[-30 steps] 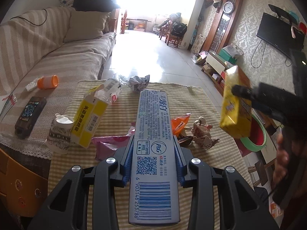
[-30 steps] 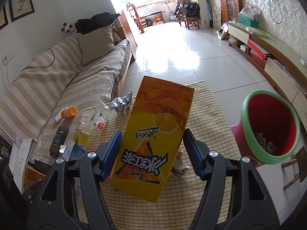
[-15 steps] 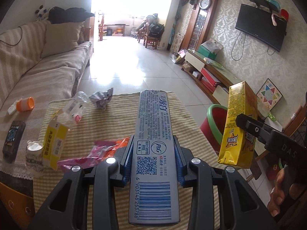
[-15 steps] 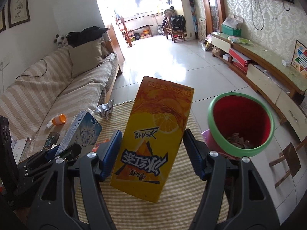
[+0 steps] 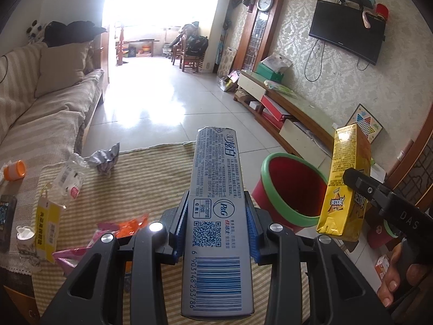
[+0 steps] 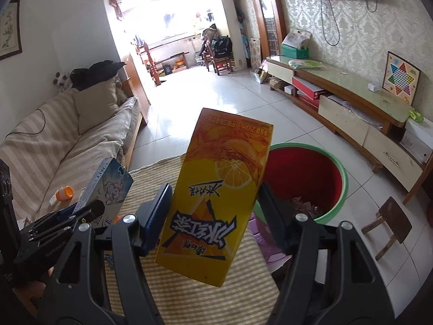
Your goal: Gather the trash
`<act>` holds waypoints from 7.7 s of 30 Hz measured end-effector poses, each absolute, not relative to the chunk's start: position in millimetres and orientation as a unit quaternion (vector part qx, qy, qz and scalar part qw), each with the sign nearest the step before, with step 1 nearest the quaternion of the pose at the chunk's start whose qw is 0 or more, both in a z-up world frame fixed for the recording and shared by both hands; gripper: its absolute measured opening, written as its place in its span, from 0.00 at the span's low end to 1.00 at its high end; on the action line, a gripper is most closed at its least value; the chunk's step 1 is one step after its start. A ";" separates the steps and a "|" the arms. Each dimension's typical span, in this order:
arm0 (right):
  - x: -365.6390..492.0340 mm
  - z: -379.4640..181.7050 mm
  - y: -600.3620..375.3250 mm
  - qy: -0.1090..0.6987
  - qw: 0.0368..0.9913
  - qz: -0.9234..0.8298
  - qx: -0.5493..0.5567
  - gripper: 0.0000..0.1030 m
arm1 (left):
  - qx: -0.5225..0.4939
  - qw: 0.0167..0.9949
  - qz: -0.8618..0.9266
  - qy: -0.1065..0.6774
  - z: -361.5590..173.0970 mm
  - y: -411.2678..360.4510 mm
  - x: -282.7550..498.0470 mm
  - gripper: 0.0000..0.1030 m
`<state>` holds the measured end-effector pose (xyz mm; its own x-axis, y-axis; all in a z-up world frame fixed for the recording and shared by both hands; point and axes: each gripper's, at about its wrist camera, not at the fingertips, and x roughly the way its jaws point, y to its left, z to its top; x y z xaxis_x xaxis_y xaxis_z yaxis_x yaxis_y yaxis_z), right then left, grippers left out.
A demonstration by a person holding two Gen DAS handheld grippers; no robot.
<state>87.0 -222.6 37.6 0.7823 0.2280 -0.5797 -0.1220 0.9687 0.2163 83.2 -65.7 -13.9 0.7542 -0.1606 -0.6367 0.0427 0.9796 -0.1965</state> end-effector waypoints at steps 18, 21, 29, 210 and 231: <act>113.3 20.3 -309.9 0.316 0.942 0.020 0.112 0.62 | -0.074 0.914 -0.155 0.366 -20.1 -159.2 153.3 0.33; 121.4 14.9 -326.5 0.314 0.942 0.009 0.120 0.62 | -0.071 0.913 -0.163 0.368 -25.3 -175.0 170.3 0.33; 161.0 -13.2 -369.0 0.324 0.935 0.014 0.143 0.62 | -0.066 0.899 -0.196 0.386 -43.8 -224.1 215.9 0.33; 78.2 14.3 -156.1 0.347 0.906 0.219 0.107 0.52 | -0.107 0.937 0.015 0.331 -28.1 20.9 59.8 0.16; 129.6 9.4 -304.6 0.315 0.938 0.068 0.128 0.52 | -0.086 0.924 -0.148 0.342 -28.0 -133.4 165.1 0.16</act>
<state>129.6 -304.6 9.4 0.7925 0.2086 -0.5730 -0.0472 0.9578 0.2834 165.1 -133.4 -28.0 0.7223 -0.3313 -0.6071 0.2140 0.9418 -0.2593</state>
